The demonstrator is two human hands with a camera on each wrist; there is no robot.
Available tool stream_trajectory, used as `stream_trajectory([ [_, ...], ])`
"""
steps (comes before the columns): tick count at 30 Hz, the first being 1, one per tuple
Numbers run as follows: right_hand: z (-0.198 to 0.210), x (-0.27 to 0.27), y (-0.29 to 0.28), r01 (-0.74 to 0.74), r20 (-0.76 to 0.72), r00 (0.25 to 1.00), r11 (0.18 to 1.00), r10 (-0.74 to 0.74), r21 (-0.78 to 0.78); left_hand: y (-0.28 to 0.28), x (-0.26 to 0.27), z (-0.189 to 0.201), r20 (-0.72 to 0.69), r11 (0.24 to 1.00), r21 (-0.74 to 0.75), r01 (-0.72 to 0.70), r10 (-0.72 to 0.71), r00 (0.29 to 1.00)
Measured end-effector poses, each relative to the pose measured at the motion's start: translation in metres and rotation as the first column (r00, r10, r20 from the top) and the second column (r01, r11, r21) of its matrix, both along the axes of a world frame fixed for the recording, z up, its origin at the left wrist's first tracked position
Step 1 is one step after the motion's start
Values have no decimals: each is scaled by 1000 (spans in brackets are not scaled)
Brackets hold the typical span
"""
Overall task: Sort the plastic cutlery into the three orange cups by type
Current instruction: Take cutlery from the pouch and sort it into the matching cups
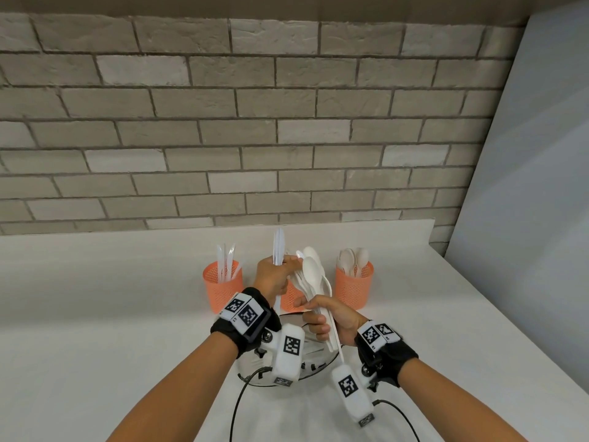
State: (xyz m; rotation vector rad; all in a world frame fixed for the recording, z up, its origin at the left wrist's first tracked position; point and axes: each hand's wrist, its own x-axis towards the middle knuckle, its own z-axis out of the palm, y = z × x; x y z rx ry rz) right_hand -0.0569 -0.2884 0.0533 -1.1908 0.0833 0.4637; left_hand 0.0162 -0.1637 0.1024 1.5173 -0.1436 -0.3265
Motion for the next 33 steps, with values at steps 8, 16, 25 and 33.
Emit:
stream_trajectory([
  [8,3,-4,-5,102,-7,995,994,-102,27,-7,10,6,9,989,-3,-151,151,988],
  [16,6,3,0,130,32,991,991,-131,35,-6,7,-6,-20,988,-92,-125,124,992],
  [25,6,7,0,198,64,980,970,-190,-144,2,16,-9,-36,936,-142,-323,321,946],
  [33,7,20,-11,350,109,936,917,-334,-192,47,35,-24,15,996,10,-85,85,996],
])
